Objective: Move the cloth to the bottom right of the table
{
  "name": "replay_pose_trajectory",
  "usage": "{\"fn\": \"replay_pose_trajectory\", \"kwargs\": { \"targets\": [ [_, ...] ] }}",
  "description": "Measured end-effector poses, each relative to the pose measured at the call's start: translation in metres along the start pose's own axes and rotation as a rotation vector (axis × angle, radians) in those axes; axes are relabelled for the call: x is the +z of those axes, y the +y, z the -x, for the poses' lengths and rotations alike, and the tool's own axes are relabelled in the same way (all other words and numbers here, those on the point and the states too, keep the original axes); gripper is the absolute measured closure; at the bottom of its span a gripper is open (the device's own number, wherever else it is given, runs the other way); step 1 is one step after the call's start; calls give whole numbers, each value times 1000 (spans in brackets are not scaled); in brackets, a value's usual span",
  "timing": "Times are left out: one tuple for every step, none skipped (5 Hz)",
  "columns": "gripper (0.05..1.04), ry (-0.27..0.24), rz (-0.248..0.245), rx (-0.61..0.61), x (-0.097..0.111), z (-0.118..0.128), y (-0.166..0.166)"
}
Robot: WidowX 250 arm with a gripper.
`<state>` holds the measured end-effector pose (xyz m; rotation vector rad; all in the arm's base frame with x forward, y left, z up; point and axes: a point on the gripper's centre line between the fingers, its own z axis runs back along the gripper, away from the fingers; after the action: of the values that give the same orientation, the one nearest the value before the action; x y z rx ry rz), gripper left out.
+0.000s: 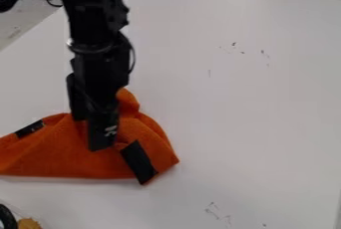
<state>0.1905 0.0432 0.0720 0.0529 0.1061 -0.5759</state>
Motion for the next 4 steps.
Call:
{"fn": "replay_pose_trajectory", "kwargs": {
  "targets": [
    [84,-11,-31,-55,-20,13,5],
    [84,-46,-34,-99,-43,14,12],
    [84,-88,-13,-98,-60,7,17],
    [83,-110,-16,-55,-65,-1,16]
  ]
}}
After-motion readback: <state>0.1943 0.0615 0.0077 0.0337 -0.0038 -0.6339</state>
